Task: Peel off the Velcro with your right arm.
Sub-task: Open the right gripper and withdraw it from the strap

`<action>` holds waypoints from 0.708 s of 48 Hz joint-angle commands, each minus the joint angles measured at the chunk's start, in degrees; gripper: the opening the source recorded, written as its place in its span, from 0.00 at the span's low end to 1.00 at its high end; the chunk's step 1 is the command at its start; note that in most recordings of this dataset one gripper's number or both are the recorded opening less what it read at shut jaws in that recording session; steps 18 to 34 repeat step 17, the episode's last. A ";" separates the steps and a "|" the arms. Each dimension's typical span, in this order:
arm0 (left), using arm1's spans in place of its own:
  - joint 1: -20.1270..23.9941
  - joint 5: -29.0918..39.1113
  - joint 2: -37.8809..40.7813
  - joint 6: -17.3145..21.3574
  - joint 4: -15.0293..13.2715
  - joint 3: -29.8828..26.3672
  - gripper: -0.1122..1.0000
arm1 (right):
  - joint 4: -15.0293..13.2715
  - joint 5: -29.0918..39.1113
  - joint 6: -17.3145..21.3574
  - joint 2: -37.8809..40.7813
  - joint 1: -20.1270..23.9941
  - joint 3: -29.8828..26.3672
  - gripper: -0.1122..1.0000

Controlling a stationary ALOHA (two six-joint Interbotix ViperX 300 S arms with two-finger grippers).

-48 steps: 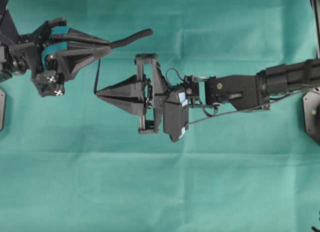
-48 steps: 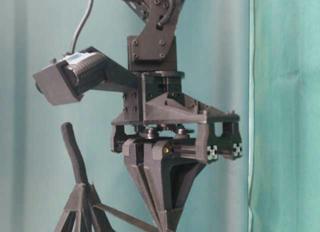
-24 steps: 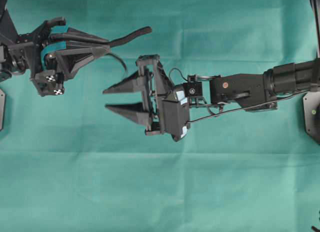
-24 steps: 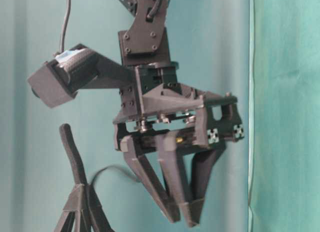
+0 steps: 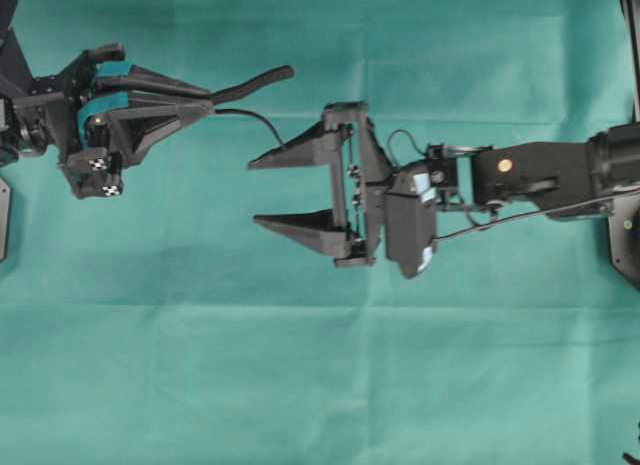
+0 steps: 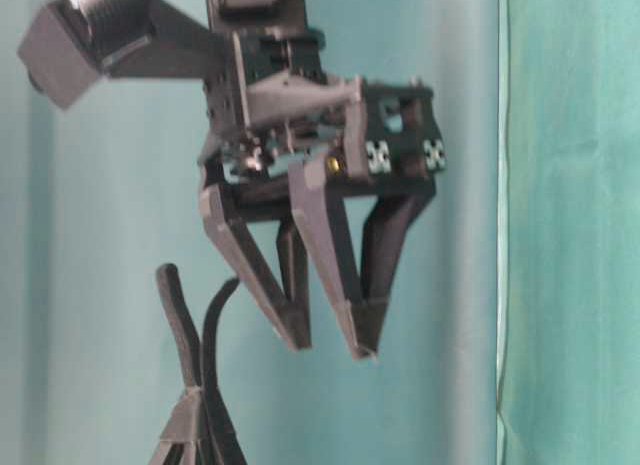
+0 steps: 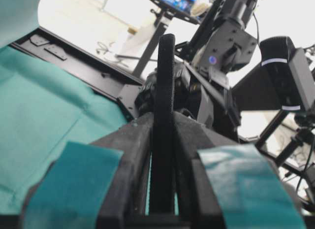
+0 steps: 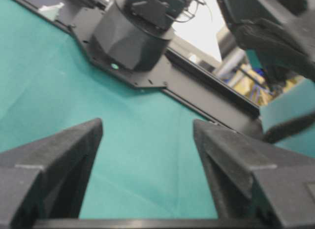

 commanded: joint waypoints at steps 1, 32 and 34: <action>0.18 -0.09 -1.05 0.09 -0.09 0.09 0.19 | 0.70 -0.79 0.09 -2.81 0.00 0.53 0.44; 0.09 1.67 -4.83 0.09 -0.09 2.55 0.19 | 2.11 -0.97 0.18 -6.24 0.00 4.75 0.44; 0.09 1.67 -4.83 0.09 -0.09 2.55 0.19 | 2.11 -0.97 0.18 -6.24 0.00 4.75 0.44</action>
